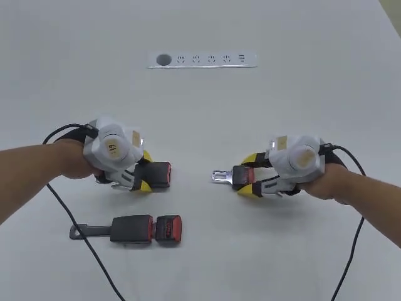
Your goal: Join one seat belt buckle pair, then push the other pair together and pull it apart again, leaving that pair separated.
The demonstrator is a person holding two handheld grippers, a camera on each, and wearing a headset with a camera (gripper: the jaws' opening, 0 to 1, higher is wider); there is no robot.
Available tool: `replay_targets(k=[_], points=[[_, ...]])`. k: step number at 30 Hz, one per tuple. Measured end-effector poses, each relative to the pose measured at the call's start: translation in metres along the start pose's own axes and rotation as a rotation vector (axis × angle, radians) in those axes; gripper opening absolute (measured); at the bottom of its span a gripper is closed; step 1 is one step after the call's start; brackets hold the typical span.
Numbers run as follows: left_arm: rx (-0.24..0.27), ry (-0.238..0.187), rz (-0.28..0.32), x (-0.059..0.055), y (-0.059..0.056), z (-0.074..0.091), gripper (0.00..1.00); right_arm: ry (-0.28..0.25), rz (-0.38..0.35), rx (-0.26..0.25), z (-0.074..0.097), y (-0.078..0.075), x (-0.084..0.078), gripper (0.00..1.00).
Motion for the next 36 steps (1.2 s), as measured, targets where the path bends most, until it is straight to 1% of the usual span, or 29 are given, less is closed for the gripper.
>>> replay_targets(k=[3,11,18,28,33,36], points=[[0.0,0.001,-0.001,0.0,0.0,0.0,0.35,0.012,-0.004,-0.004,0.006,-0.002,-0.006,0.36],[-0.001,0.005,-0.001,0.0,-0.001,0.001,0.35,0.026,-0.001,-0.011,0.014,-0.005,-0.02,0.36],[-0.003,0.004,0.0,0.0,-0.001,0.001,0.35,0.052,-0.006,-0.008,0.023,-0.006,-0.033,0.36],[-0.002,0.0,-0.001,0.0,-0.001,0.001,0.35,0.081,-0.011,-0.006,0.03,-0.005,-0.039,0.37],[-0.004,-0.002,0.0,0.0,-0.001,0.001,0.35,0.083,-0.006,-0.008,0.032,-0.004,-0.04,0.37],[-0.004,0.001,-0.001,0.0,-0.001,0.001,0.35,0.078,-0.02,-0.004,0.032,-0.004,-0.04,0.37]])
Point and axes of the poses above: the centre of the closed fingertips' face, and the gripper's own axes: z roughly backward along the fingers, y roughly to its left, x roughly out of its top, the point moved 2 cm from there along z, roughly backward along the fingers, and after that the axes turned 1 degree about y, right-handed, at the moved point
